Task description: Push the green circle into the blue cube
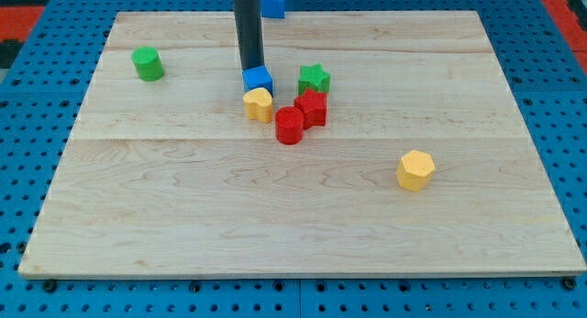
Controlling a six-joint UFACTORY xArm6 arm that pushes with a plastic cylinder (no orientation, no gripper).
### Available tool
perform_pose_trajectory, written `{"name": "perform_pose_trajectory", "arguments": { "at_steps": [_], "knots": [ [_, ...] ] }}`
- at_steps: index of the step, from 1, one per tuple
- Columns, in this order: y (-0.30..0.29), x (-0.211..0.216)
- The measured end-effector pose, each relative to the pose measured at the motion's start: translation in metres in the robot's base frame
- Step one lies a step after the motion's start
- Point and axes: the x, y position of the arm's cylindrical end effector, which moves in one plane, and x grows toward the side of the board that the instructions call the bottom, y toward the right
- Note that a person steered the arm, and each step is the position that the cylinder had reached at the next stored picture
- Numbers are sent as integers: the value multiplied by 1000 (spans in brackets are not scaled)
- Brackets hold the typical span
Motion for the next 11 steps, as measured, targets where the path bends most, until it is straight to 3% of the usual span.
{"name": "perform_pose_trajectory", "arguments": {
  "at_steps": [1, 3, 4, 5, 7, 10, 11],
  "knots": [
    [-57, -43],
    [-183, -37],
    [-166, 10],
    [-110, 49],
    [-107, 36],
    [-30, 48],
    [-55, 46]
  ]
}}
